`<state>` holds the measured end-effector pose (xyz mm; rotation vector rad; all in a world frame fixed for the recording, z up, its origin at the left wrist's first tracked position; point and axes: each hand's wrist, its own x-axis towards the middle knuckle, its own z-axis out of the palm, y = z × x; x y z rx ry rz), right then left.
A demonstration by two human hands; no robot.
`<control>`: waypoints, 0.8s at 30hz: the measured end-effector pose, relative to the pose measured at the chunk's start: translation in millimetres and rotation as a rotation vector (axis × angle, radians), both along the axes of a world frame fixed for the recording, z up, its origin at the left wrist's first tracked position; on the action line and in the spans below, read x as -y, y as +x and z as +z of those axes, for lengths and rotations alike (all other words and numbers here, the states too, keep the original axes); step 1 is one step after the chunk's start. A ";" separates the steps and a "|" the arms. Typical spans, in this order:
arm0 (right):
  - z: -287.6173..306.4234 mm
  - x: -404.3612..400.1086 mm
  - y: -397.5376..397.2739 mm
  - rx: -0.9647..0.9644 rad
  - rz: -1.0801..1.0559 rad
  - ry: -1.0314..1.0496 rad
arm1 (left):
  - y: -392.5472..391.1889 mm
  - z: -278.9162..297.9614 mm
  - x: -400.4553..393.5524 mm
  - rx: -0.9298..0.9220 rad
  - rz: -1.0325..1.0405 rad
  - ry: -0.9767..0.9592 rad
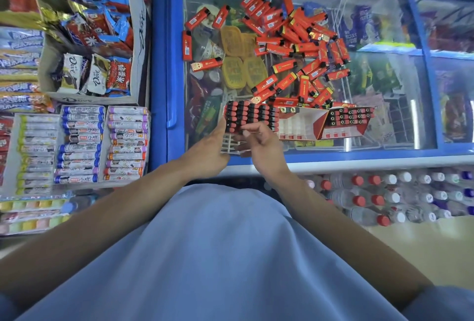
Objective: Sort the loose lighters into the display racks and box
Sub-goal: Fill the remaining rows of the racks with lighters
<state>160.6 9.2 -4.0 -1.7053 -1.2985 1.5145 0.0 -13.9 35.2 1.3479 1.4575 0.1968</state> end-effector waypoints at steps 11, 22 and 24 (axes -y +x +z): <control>29.2 -15.9 9.6 0.165 -0.105 0.243 | 4.5 -3.4 -32.0 0.017 0.403 0.183; 59.1 -103.1 108.0 0.265 -0.325 0.410 | 68.7 -41.9 -184.3 -0.456 -0.365 0.261; 57.5 -118.7 121.8 0.294 -0.295 0.424 | 71.5 -43.8 -197.0 -0.516 -0.452 0.274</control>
